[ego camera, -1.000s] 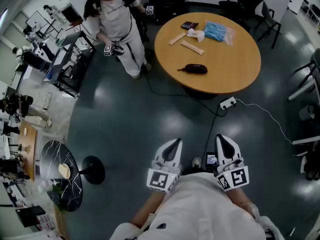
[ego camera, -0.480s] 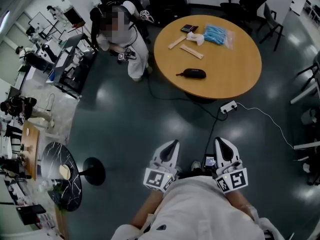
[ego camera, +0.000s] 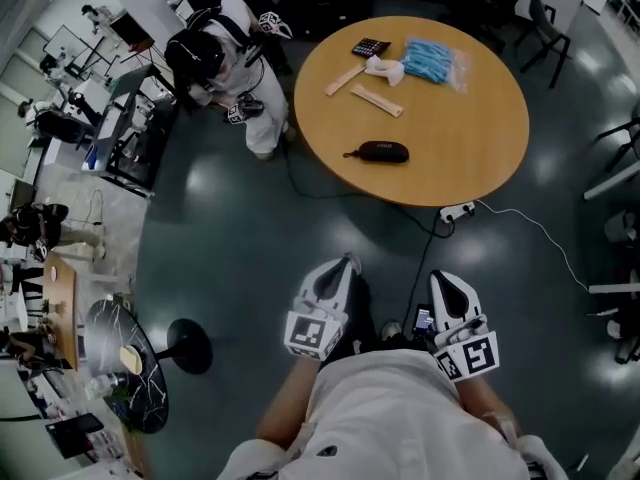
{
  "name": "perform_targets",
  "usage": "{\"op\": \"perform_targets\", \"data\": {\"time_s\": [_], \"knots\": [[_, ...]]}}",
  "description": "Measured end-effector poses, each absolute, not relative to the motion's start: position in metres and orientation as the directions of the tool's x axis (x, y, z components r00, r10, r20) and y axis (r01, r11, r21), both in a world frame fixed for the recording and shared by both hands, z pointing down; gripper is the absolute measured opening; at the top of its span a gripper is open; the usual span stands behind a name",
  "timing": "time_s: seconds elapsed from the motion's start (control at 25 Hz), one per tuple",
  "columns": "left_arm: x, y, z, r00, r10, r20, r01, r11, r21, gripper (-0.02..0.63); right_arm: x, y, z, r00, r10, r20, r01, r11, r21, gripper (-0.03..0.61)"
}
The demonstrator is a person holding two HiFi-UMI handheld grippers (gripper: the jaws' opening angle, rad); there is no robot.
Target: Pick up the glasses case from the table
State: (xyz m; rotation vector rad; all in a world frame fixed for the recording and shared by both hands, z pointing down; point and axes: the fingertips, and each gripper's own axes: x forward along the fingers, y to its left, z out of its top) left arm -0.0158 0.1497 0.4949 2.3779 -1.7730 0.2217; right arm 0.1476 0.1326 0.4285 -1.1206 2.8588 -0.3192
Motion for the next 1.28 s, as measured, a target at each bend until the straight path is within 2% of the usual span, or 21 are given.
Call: {"op": "perform_targets", "data": {"time_s": [0.2,0.48,0.64,0.84,1.12,1.16,1.28], "knots": [[-0.050,0.053,0.513,0.359,-0.903,0.235,-0.924,-0.379,-0.047,0.006,0.120,0.056,0.440,-0.692,-0.722,0.027,-0.712,0.676,-0.191,0.015],[-0.082,-0.051,0.542,0.480,-0.797,0.368,-0.821,-0.555,-0.132,0.006,0.070,-0.036,0.422,-0.618,-0.785,0.039,-0.777,0.602,-0.186,0.015],[-0.091,-0.101,0.558,0.507,-0.765,0.397,-0.783,-0.601,-0.157,0.006,0.054,-0.079,0.416,-0.586,-0.809,0.036,-0.798,0.569,-0.198,0.015],[-0.081,-0.140,0.597,0.512,-0.691,0.509,-0.719,-0.670,-0.186,0.006,0.044,-0.112,0.422,-0.588,-0.807,0.059,-0.796,0.565,-0.218,0.015],[-0.051,-0.190,0.684,0.455,-0.494,0.741,-0.555,-0.808,-0.198,0.008,0.045,-0.152,0.426,-0.626,-0.778,0.057,-0.765,0.598,-0.241,0.015],[-0.048,-0.195,0.697,0.440,-0.449,0.778,-0.522,-0.833,-0.186,0.017,0.047,-0.156,0.427,-0.625,-0.778,0.056,-0.764,0.596,-0.248,0.015],[-0.039,-0.203,0.732,0.385,-0.324,0.864,-0.423,-0.894,-0.147,0.119,0.055,-0.164,0.433,-0.621,-0.781,0.059,-0.763,0.587,-0.271,0.015]]}}
